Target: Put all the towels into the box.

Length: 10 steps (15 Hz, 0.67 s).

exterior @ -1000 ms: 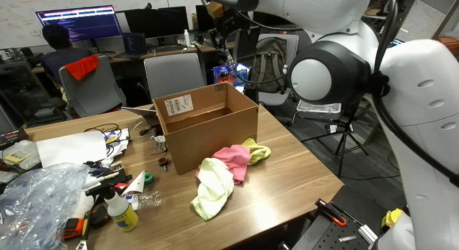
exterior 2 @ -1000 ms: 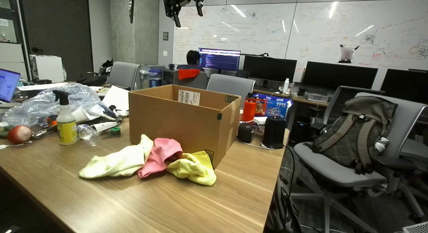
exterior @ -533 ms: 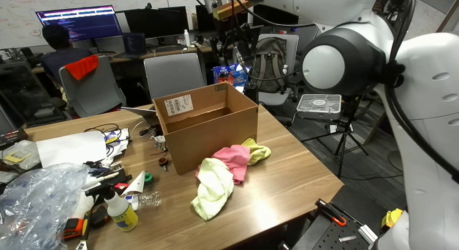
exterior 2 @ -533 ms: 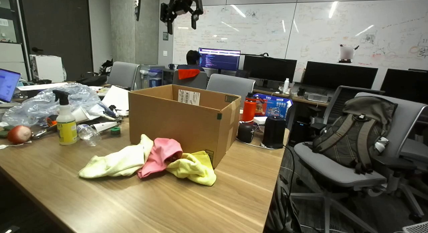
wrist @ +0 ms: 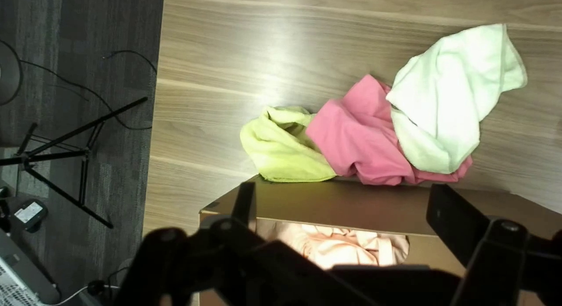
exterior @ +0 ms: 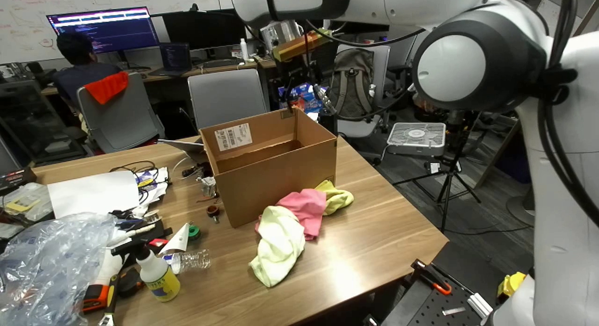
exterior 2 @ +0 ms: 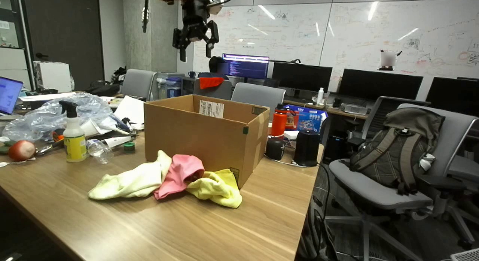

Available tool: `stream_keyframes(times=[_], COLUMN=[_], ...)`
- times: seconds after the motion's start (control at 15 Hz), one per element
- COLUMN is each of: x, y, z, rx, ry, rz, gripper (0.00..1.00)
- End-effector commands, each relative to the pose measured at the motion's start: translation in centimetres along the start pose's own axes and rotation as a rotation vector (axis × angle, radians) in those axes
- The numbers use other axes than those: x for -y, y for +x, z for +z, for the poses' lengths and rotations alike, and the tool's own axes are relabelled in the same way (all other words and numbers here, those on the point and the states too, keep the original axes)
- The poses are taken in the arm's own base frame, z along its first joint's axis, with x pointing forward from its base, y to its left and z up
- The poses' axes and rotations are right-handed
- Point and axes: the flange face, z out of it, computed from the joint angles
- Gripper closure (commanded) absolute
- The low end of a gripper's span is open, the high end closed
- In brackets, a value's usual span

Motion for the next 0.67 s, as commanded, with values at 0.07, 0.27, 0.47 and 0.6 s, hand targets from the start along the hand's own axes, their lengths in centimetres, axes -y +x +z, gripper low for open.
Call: stream_keyframes(times=[0.07,0.27,0.47,0.6], x=[0.4,0.6,0.7,0.8], y=[-0.9,-1.1,-1.7,-2.4], z=[4.8,8.7,12.7,15.5], rx=[-0.01,-0.014,-0.038,-0.05], ry=[0.009,0.005,-0.005,-0.002], rz=[0.049,0.054,0.05,0.049], gripper=[0.0,0.0,0.0,0.0])
